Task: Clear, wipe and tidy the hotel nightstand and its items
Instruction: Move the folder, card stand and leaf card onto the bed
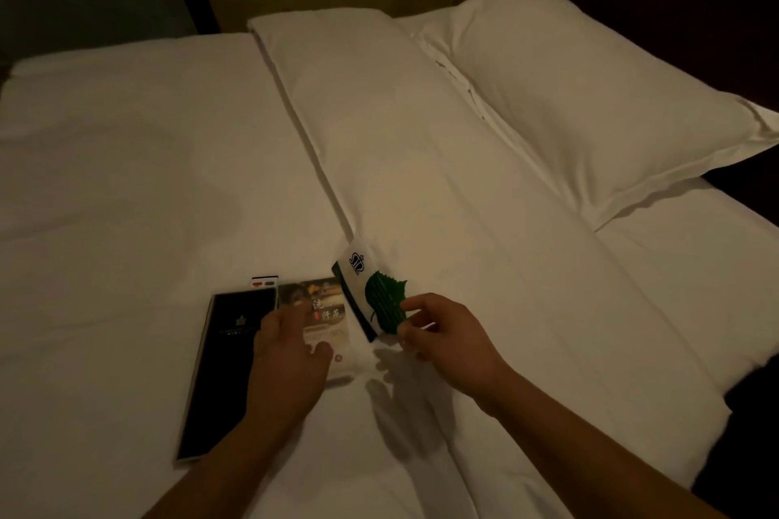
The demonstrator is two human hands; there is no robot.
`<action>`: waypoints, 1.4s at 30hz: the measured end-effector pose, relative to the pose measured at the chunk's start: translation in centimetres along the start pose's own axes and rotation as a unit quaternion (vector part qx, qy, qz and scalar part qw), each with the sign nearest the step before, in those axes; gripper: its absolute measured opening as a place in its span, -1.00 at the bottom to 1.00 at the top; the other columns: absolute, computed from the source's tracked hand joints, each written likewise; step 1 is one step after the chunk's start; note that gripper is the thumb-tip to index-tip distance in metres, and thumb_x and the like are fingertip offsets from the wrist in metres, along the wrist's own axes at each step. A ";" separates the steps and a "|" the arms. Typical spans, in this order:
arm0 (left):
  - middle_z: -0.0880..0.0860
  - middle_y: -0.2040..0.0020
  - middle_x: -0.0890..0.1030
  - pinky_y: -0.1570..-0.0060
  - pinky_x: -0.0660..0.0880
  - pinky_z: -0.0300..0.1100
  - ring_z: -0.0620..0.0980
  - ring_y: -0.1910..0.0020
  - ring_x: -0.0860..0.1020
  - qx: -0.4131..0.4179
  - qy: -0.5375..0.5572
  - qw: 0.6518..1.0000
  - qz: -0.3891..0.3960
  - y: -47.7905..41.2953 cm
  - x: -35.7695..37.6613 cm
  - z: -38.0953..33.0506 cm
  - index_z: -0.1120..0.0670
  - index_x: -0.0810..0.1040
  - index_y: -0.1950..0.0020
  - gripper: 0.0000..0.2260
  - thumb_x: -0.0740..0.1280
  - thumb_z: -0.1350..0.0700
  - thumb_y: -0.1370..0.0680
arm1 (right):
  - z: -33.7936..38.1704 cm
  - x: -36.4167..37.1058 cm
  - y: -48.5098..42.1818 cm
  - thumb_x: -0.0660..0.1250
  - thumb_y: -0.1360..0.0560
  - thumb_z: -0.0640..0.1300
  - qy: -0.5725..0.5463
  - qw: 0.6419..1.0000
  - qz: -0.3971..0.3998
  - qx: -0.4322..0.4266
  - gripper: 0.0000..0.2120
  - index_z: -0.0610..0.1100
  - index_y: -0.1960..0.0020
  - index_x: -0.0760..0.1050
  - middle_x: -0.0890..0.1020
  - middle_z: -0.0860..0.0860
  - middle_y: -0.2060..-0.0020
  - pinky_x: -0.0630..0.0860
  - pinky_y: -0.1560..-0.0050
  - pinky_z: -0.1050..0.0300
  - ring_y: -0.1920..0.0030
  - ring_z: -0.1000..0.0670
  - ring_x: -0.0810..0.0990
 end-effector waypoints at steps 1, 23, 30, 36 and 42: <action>0.20 -0.39 0.36 -0.31 0.44 0.08 0.19 -0.31 0.41 0.011 -0.009 1.000 0.005 0.2 0.3 -0.6 0.12 0.38 -0.47 -0.47 0.37 0.27 -0.50 | -0.1 -0.3 0.2 0.36 -0.50 -0.10 0.000 1.000 -0.002 -0.001 -0.74 0.03 -0.18 0.53 0.65 0.00 0.06 0.60 -0.02 -0.10 0.09 0.00 0.64; -0.02 -0.46 0.39 -0.31 0.36 0.02 0.01 -0.35 0.44 0.246 -0.107 0.956 0.118 10.8 15.7 -18.3 -0.11 0.18 -0.56 -0.37 0.28 -0.21 -0.54 | -9.8 -17.9 12.2 0.36 -0.48 0.00 -0.082 0.984 -0.153 0.042 -0.78 0.16 -0.12 0.54 0.66 0.12 0.11 0.61 -0.03 -0.05 0.12 0.09 0.65; -0.03 -0.48 0.37 -0.31 0.36 0.01 0.02 -0.36 0.43 0.319 -0.119 0.923 0.177 17.4 23.4 -24.8 -0.12 0.13 -0.57 -0.35 0.29 -0.19 -0.54 | -16.6 -25.1 20.4 0.40 -0.45 -0.03 -0.128 0.958 -0.243 0.076 -0.79 0.19 -0.06 0.56 0.66 0.10 0.13 0.64 0.06 -0.06 0.14 0.06 0.65; -0.03 -0.42 0.39 -0.24 0.38 -0.02 0.01 -0.33 0.43 0.384 -0.129 0.886 0.225 24.0 29.9 -29.7 -0.10 0.14 -0.58 -0.34 0.30 -0.17 -0.53 | -22.6 -30.2 27.8 0.41 -0.47 -0.08 -0.145 0.935 -0.303 0.112 -0.76 0.12 -0.11 0.57 0.66 0.09 0.11 0.63 0.01 -0.03 0.14 0.10 0.65; 0.00 -0.38 0.43 -0.08 0.42 -0.09 0.04 -0.26 0.47 0.438 -0.139 0.853 0.248 29.3 34.5 -32.9 -0.10 0.19 -0.56 -0.36 0.31 -0.15 -0.51 | -26.6 -33.8 33.4 0.39 -0.49 -0.11 -0.166 0.915 -0.345 0.127 -0.77 0.06 -0.13 0.56 0.65 0.08 0.07 0.59 -0.08 -0.06 0.04 0.08 0.63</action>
Point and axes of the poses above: each hand's wrist, its own y-axis away from the middle knuckle, its own x-axis out of the palm, z = x × y, the point moved 6 cm from there along -y, towards the middle knuckle
